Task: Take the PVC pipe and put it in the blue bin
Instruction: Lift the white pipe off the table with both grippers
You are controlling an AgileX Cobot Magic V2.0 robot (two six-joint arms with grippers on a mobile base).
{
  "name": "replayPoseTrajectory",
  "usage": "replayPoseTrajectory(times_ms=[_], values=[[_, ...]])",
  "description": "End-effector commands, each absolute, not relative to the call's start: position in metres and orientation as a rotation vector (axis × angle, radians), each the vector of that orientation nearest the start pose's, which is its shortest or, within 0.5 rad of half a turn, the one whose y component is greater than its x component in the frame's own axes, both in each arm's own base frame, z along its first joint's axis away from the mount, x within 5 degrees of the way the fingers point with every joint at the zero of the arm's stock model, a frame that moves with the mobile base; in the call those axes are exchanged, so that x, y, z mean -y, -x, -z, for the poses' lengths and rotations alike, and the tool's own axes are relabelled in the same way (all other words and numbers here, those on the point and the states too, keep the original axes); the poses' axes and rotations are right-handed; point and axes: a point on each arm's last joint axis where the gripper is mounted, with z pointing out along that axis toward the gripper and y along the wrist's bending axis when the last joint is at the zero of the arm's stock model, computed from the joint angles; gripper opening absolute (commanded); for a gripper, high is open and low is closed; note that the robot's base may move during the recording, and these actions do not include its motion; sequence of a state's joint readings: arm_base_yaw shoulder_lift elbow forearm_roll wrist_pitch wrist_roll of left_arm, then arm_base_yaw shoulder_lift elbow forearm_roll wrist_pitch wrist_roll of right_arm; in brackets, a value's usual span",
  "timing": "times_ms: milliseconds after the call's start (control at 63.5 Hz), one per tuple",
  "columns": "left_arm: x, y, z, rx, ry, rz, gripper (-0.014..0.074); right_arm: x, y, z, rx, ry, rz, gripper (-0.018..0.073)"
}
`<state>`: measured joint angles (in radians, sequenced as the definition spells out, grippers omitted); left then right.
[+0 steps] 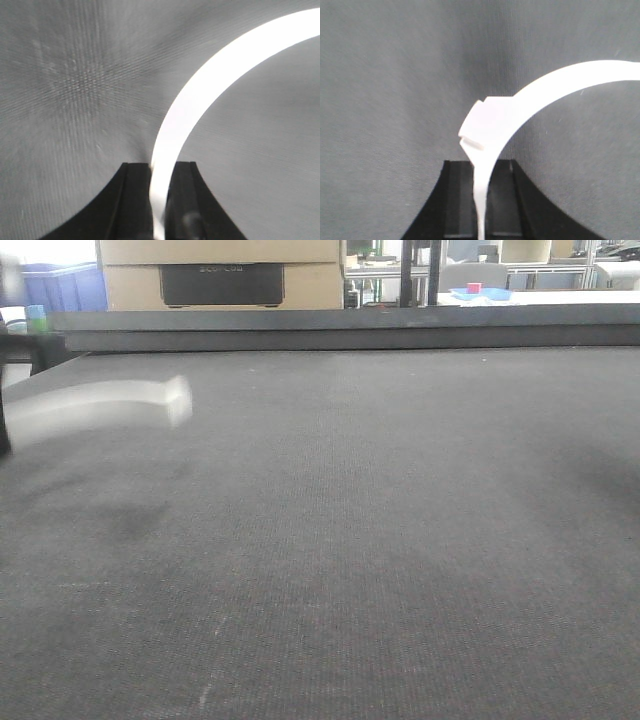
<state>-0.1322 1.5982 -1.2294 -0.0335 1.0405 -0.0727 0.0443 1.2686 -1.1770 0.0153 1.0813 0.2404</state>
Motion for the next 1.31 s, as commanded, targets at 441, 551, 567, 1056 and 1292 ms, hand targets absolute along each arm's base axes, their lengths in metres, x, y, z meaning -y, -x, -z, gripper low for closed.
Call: replayPoseTrajectory(times_ms=[441, 551, 567, 1056, 1292], values=[[0.036, -0.221, -0.368, -2.031, 0.030, 0.278, -0.0111, -0.007, -0.163, -0.376, -1.996, -0.103, -0.120, -0.0167], [0.031, -0.202, -0.364, -1.899, 0.043, 0.278, -0.0111, -0.006, -0.142, -0.364, -1.906, -0.084, -0.117, -0.0167], [0.031, -0.199, -0.364, -1.882, 0.044, 0.278, -0.0111, -0.006, -0.139, -0.363, -1.893, -0.084, -0.118, -0.0167], [0.011, -0.130, -0.376, -1.604, -0.008, 0.119, -0.0111, -0.003, -0.067, -0.371, -1.605, -0.071, -0.133, -0.0167], [0.010, -0.117, -0.382, -1.552, -0.009, 0.123, -0.0111, -0.003, -0.063, -0.372, -1.589, -0.070, -0.134, -0.0167]])
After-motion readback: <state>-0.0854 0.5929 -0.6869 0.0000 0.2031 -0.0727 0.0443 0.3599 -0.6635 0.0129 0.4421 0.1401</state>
